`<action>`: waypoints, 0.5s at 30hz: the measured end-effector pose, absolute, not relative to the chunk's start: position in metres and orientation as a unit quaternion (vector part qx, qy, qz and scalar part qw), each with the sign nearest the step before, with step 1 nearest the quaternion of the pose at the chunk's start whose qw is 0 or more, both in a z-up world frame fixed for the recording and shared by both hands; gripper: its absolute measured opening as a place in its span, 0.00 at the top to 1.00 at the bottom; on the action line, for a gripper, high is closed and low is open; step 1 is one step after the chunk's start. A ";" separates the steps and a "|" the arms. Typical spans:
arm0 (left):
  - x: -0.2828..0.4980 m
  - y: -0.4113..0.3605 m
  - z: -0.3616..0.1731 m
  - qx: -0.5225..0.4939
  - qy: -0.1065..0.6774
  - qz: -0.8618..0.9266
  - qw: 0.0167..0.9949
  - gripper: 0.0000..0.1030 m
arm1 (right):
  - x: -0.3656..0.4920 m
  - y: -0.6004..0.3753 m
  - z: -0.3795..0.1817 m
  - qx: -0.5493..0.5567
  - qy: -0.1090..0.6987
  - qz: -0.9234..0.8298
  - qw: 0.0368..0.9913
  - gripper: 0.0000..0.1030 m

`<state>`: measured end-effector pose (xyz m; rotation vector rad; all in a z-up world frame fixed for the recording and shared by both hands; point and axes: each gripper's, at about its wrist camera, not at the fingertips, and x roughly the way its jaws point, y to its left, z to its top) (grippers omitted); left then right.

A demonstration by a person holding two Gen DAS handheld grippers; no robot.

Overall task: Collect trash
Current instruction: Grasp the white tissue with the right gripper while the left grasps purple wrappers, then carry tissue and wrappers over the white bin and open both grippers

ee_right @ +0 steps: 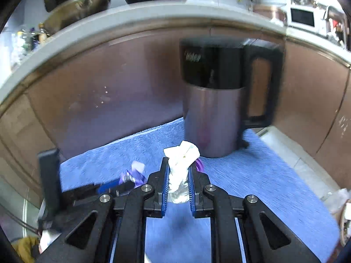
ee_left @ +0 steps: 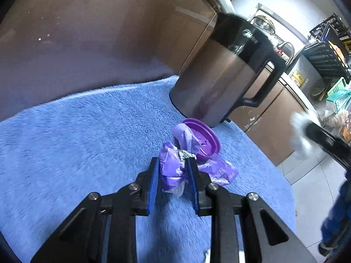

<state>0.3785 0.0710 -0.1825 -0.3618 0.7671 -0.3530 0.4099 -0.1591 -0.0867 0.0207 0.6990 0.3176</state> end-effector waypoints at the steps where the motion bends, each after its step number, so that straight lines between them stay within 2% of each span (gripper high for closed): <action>1: 0.369 0.072 -0.174 -0.171 0.365 -0.171 0.899 0.77 | 0.390 -0.170 -0.078 0.012 0.335 0.154 0.930 0.85; 8: 0.301 0.066 -0.106 -0.129 0.322 -0.193 0.918 0.77 | 0.266 -0.232 -0.049 0.036 0.308 0.119 0.943 0.85; 15: 0.228 0.012 -0.043 -0.087 0.278 -0.260 0.921 0.77 | 0.137 -0.328 -0.036 0.094 0.272 0.020 0.957 0.85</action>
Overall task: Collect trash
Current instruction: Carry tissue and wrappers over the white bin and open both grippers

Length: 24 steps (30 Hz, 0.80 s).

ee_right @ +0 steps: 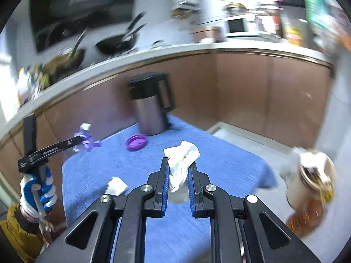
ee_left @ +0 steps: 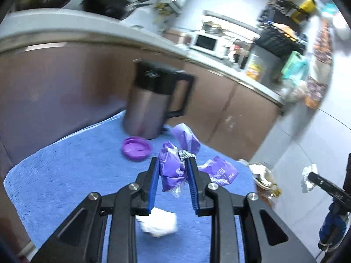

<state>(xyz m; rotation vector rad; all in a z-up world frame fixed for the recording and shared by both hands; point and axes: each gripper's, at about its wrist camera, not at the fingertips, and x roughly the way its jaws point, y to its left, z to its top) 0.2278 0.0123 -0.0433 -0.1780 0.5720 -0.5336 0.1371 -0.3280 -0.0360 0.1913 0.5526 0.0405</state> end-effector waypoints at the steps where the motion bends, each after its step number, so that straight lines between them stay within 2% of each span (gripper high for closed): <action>1: 0.220 0.004 -0.038 -0.082 0.274 -0.269 0.919 0.77 | 0.124 -0.339 -0.036 0.100 0.268 0.005 0.958 0.85; 5: 0.183 -0.045 -0.016 -0.054 0.263 -0.328 0.906 0.77 | 0.066 -0.387 -0.042 0.125 0.250 -0.061 0.958 0.84; 9: 0.158 -0.108 -0.019 -0.021 0.280 -0.382 0.881 0.77 | 0.032 -0.426 -0.072 0.135 0.261 -0.139 0.946 0.83; 14: 0.124 -0.207 -0.052 0.048 0.323 -0.438 0.837 0.77 | 0.015 -0.471 -0.126 0.183 0.292 -0.188 0.920 0.83; 24: 0.099 -0.336 -0.134 0.125 0.406 -0.488 0.762 0.74 | 0.006 -0.524 -0.214 0.266 0.343 -0.214 0.875 0.78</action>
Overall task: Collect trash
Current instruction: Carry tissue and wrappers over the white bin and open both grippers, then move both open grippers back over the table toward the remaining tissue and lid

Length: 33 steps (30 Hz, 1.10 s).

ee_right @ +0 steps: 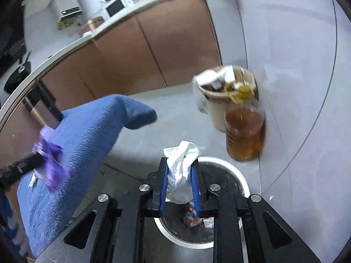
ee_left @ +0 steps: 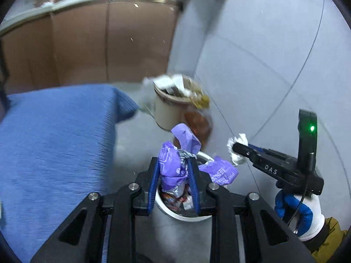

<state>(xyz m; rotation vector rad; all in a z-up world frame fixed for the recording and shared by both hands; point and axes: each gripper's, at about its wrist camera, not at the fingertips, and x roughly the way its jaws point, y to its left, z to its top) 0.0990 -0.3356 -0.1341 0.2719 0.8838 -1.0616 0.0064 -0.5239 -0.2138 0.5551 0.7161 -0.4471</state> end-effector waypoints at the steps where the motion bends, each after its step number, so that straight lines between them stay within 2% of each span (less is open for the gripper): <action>1: 0.098 -0.345 -0.143 0.131 0.414 -0.490 0.756 0.74 | 0.006 -0.528 -0.220 0.270 0.344 -0.215 0.873 0.77; 3: 0.096 -0.358 -0.157 0.137 0.426 -0.492 0.747 0.72 | 0.003 -0.534 -0.231 0.280 0.349 -0.221 0.867 0.75; 6: 0.100 -0.374 -0.174 0.128 0.453 -0.500 0.727 0.68 | -0.001 -0.544 -0.239 0.287 0.351 -0.232 0.861 0.66; 8: 0.103 -0.378 -0.180 0.121 0.465 -0.499 0.721 0.60 | -0.004 -0.549 -0.240 0.288 0.349 -0.242 0.858 0.62; 13: 0.106 -0.377 -0.189 0.108 0.480 -0.497 0.715 0.58 | -0.008 -0.552 -0.240 0.291 0.348 -0.250 0.855 0.59; 22: 0.114 -0.336 -0.155 0.077 0.451 -0.483 0.747 0.58 | -0.001 -0.536 -0.225 0.276 0.346 -0.243 0.863 0.58; 33: 0.110 -0.232 -0.089 0.034 0.378 -0.442 0.812 0.58 | 0.018 -0.475 -0.151 0.222 0.307 -0.178 0.908 0.58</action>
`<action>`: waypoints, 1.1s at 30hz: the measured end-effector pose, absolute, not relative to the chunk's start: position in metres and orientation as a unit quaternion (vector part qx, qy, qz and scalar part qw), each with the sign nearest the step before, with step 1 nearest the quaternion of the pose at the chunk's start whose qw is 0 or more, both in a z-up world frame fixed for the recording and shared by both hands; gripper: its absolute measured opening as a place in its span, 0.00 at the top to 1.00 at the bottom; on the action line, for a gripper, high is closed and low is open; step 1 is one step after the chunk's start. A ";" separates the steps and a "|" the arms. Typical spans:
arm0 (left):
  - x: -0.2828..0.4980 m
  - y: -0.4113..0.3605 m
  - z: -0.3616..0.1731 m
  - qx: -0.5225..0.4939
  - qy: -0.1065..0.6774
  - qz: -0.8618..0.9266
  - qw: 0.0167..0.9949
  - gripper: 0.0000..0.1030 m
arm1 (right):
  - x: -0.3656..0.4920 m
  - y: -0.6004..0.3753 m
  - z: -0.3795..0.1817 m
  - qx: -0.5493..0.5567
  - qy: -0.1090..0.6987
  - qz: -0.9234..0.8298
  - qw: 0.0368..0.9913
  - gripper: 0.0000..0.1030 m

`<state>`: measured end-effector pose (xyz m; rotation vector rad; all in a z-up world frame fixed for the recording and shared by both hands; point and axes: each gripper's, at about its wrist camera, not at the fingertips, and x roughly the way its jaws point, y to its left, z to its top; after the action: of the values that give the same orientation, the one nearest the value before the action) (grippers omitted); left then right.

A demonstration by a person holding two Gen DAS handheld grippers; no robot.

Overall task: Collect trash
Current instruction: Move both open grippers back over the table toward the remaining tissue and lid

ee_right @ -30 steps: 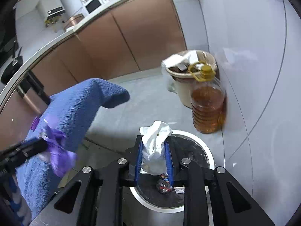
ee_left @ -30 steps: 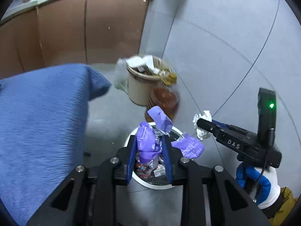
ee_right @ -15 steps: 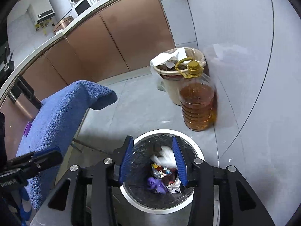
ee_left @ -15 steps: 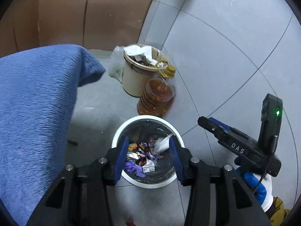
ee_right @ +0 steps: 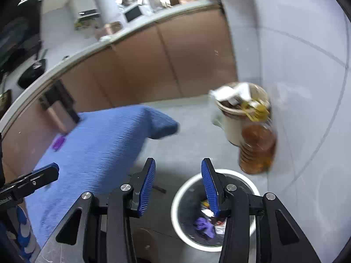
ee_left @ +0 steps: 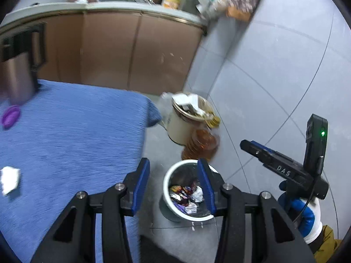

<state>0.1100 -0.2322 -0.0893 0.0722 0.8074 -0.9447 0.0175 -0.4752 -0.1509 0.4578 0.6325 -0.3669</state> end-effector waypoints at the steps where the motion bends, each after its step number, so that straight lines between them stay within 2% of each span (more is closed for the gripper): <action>1: 0.108 -0.215 -0.083 0.028 0.369 -0.434 0.821 0.58 | 0.019 -0.468 -0.143 0.216 0.302 -0.169 0.913 0.58; 7: 0.101 -0.137 -0.060 0.002 0.340 -0.391 0.855 0.58 | 0.028 -0.412 -0.090 0.172 0.271 -0.100 0.942 0.58; 10: 0.095 -0.095 -0.051 -0.010 0.327 -0.365 0.871 0.50 | 0.033 -0.380 -0.066 0.146 0.260 -0.060 0.953 0.58; 17: 0.101 0.002 -0.044 -0.048 0.310 -0.293 0.903 0.49 | 0.056 -0.308 -0.034 0.092 0.255 0.038 0.962 0.55; 23: 0.131 0.059 -0.062 -0.093 0.325 -0.236 0.911 0.49 | 0.094 -0.259 -0.041 0.069 0.284 0.096 0.952 0.55; 33: 0.185 0.086 -0.110 -0.125 0.375 -0.188 0.899 0.49 | 0.184 -0.188 -0.096 0.032 0.352 0.184 0.917 0.51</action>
<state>0.1853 0.0859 -0.1103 -0.2584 0.7756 -0.3896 0.1836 -0.1877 -0.0962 0.0658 0.7238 0.3778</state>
